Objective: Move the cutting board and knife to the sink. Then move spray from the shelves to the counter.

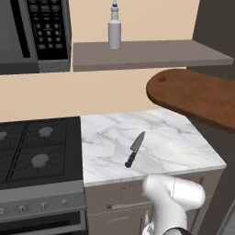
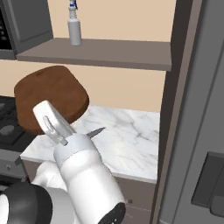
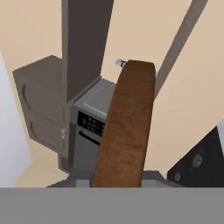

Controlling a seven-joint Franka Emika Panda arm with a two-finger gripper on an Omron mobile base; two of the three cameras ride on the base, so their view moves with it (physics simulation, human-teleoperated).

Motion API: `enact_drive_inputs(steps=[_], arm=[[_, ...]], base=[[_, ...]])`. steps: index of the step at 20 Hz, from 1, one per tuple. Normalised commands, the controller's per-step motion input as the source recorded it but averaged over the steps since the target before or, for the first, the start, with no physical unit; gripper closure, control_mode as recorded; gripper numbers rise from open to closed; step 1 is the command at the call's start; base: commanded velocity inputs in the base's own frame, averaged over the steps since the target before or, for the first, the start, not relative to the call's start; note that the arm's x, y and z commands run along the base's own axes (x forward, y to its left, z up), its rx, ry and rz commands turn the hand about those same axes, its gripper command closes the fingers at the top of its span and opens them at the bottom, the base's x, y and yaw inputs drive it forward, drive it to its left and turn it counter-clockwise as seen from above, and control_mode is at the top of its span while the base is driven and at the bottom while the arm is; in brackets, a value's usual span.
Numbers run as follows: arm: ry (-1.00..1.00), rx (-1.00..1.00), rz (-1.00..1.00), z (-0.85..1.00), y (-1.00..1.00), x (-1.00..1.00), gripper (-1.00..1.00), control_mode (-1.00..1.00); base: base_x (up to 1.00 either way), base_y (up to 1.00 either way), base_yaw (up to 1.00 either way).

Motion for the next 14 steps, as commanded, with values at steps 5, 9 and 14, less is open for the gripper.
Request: enact_drive_inputs(steps=[5,9,14], arm=[[0.13,-0.1,0.17,0.18,0.02,-0.07,1.0,-1.0],[0.01,-0.05,0.0,-0.25,0.29,0.0,1.0,-1.0],[0.0,0.0,0.0,-0.24,0.04,0.0,1.0,-1.0]], base=[[0.0,0.0,0.0],[0.0,0.0,0.0],[0.0,0.0,0.0]])
